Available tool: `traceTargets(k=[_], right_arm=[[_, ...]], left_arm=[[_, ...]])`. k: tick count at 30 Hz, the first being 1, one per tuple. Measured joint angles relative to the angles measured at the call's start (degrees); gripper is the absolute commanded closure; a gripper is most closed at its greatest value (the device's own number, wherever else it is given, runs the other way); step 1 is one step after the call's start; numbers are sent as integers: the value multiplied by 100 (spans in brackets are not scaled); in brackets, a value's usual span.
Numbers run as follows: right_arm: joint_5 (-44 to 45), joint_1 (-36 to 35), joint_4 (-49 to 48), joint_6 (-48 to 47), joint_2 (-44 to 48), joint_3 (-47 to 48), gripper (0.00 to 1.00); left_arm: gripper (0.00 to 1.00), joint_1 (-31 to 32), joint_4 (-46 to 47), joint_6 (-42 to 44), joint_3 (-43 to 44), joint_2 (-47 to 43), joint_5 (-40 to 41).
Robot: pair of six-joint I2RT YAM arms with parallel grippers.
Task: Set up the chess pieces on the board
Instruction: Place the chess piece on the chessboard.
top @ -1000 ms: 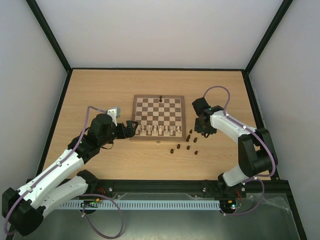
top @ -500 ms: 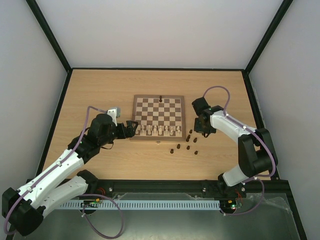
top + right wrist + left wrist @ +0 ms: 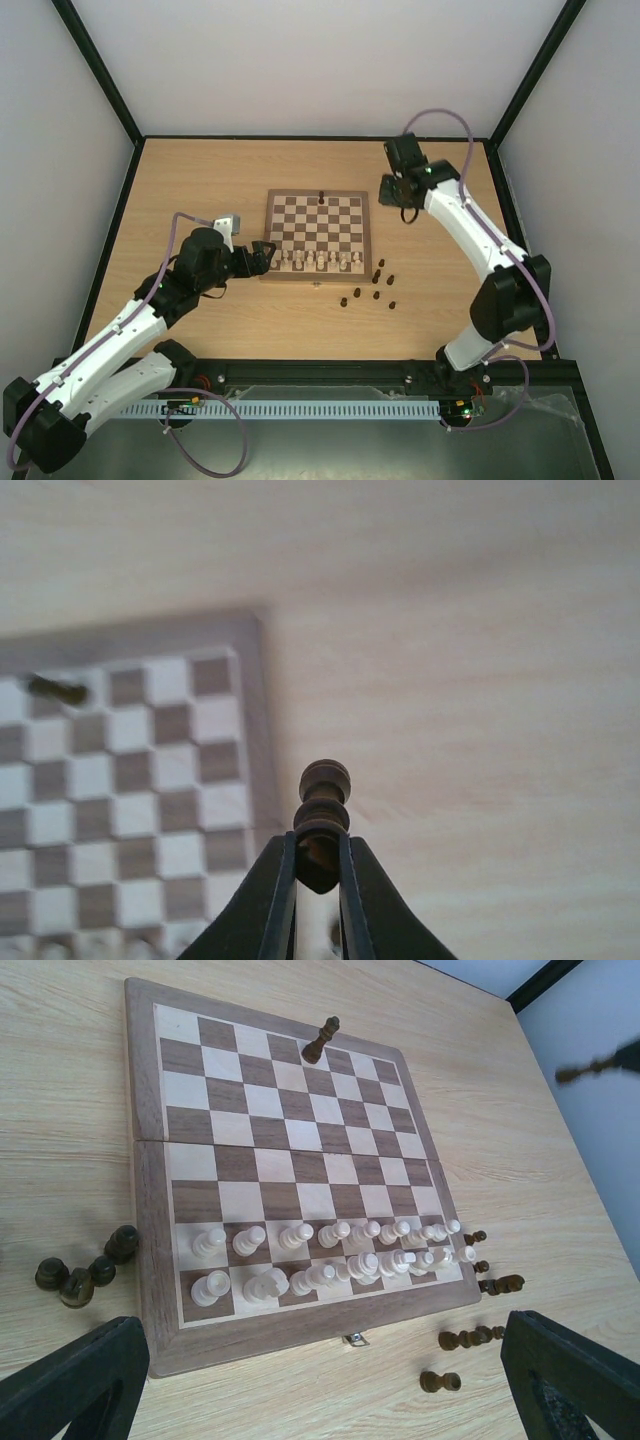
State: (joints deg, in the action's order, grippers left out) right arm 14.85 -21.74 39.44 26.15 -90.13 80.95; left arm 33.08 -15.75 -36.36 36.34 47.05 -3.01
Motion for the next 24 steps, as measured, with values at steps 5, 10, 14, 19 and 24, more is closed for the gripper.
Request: traceTargets(k=[5,10,14,19,24], right_arm=[[-205,-284,317,-262,-1099,1908,94],[-431,-739,643,-481,-2465,3545,94],[-584,-1003,761,-634,-3283,4304,95],[-730,-1248,748,-824,-3744,4627,95],[-866,-1318,737,-949,-3985,5064,95]], left_arm=[[1,0,-2,0,0,-4,2],[1,0,-9,-2,0,-26,2],[1,0,-39,-4,2,-61,4],[0,0,-46,-2,2,-79,9],[0,0,-48,-2,2,-79,28]])
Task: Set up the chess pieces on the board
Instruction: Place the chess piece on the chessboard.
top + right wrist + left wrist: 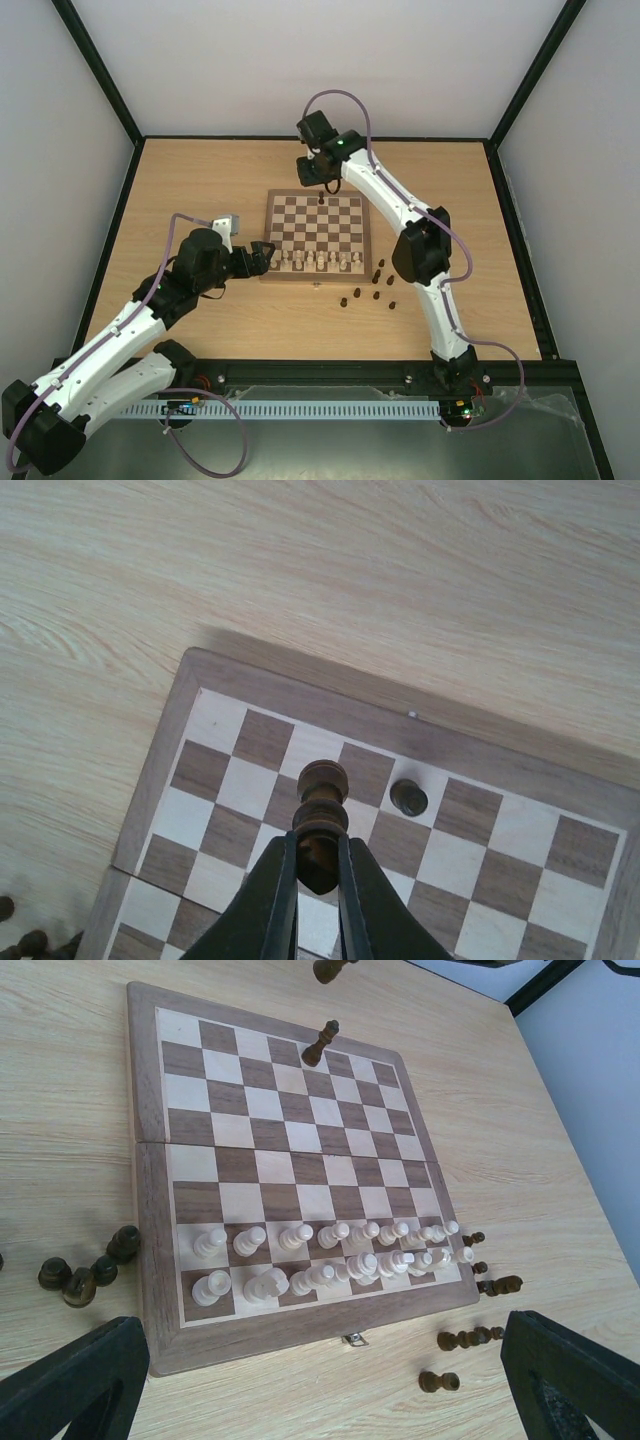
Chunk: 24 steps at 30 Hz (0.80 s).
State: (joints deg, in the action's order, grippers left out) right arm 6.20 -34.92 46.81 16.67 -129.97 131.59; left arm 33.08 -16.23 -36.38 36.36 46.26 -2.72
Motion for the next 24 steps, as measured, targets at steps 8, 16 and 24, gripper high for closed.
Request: traceTargets(k=[8,16,24], right_arm=[[-4,2,-13,-85,-407,229,95],[33,2,15,-111,-549,466,95],[435,2,24,-76,-546,439,95]], left_arm=[[0,0,-2,0,0,0,22],[0,0,-15,0,0,0,44],[0,-9,-116,2,0,0,66]])
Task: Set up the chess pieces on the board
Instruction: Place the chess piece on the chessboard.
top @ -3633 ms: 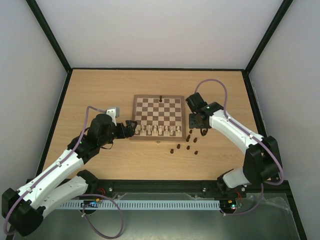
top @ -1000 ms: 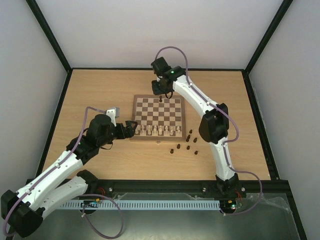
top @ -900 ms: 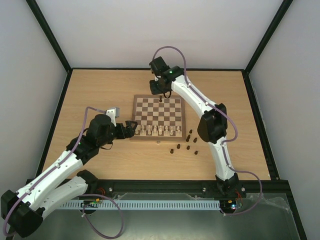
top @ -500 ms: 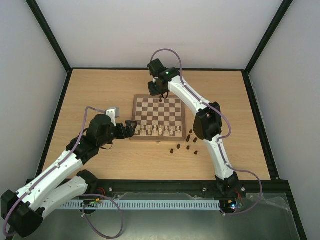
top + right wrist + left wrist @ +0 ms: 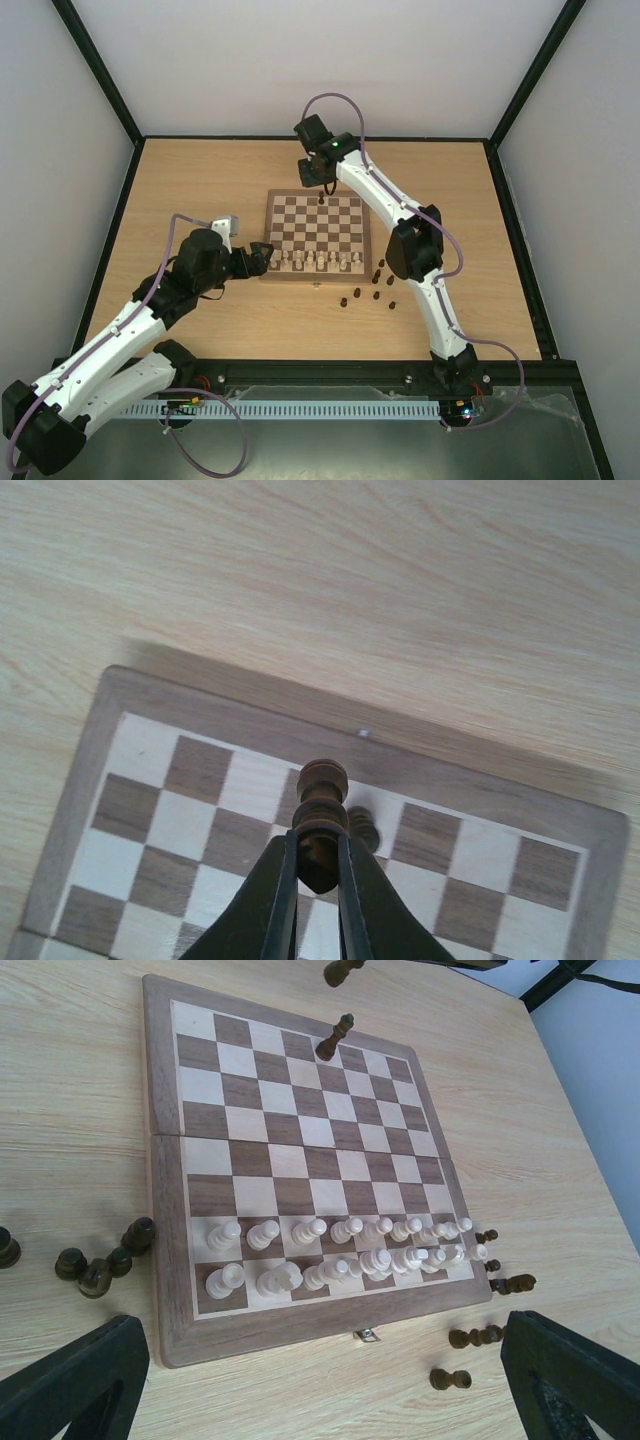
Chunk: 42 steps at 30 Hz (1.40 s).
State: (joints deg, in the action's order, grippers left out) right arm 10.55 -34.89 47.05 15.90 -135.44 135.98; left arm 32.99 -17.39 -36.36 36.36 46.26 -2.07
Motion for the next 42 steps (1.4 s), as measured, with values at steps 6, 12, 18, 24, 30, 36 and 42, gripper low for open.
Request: traceTargets(k=[6,12,18,24,30,36,42], right_arm=[[603,0,210,116,175,-59,94],[820,42,540,267,280,-74,94],[636,144,654,365,278,-389,94],[459,216,691,387,236,-468,94],[304,269,686,387,103,-483,94],[190,308,680,385,-26,-560,91],[127,354,664,391,-101,-581,85]], left_arm=[[0,-46,-7,0,-2,0,0],[1,-57,-4,0,-2,-2,-4],[0,-57,-7,0,-4,-22,-4],[0,-57,-4,0,-11,-52,-4],[0,-63,-7,2,-11,-55,-7],[1,-85,-4,2,-17,-55,-7],[0,-94,-7,2,-48,-55,-7]])
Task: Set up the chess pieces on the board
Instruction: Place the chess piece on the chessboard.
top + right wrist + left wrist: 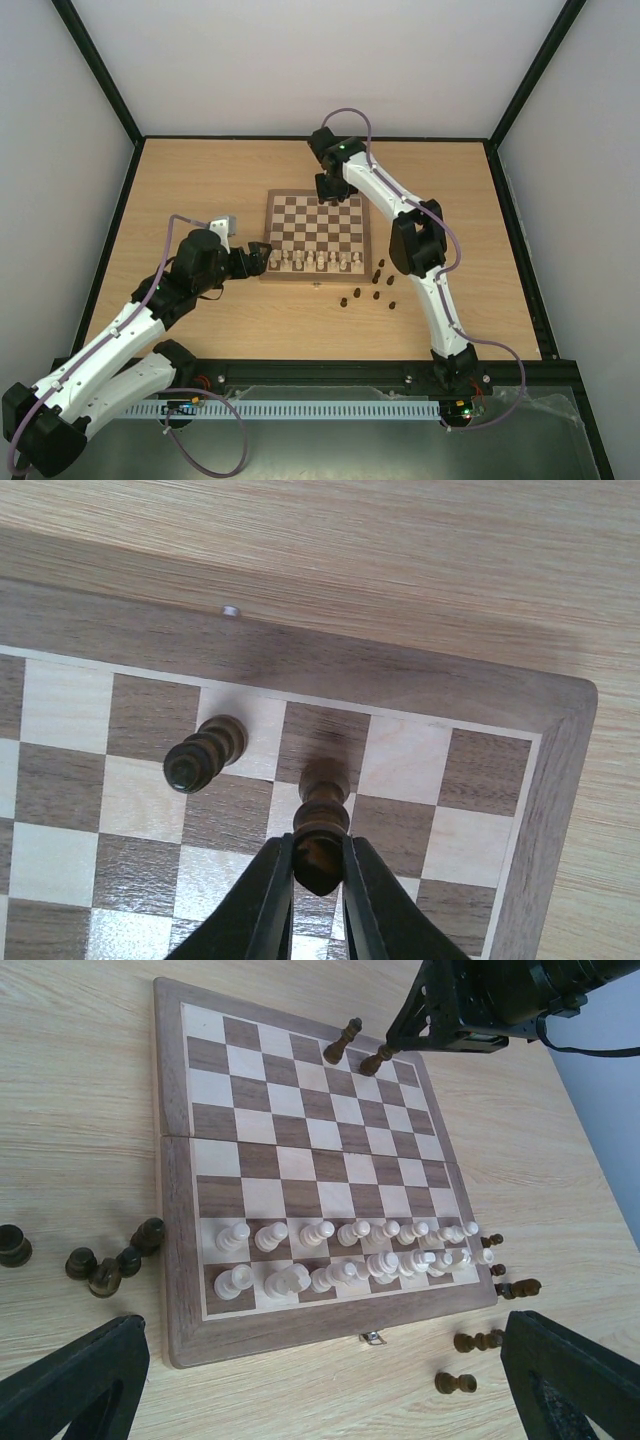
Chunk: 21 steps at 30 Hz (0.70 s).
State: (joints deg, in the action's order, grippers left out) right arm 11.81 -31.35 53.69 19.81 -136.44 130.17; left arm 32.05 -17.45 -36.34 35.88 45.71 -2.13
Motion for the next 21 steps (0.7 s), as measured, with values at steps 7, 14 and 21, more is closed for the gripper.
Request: traceTargets(k=[7,14,21], right_arm=[[-37,66,-7,-13,-20,-13,73],[-92,98,-31,-37,-20,-13,66],[-101,44,-175,-96,48,-17,66]], left_arm=[[1,0,0,2,-7,2,-2],[0,0,2,2,-7,4,-2],[1,0,4,2,-7,13,-2]])
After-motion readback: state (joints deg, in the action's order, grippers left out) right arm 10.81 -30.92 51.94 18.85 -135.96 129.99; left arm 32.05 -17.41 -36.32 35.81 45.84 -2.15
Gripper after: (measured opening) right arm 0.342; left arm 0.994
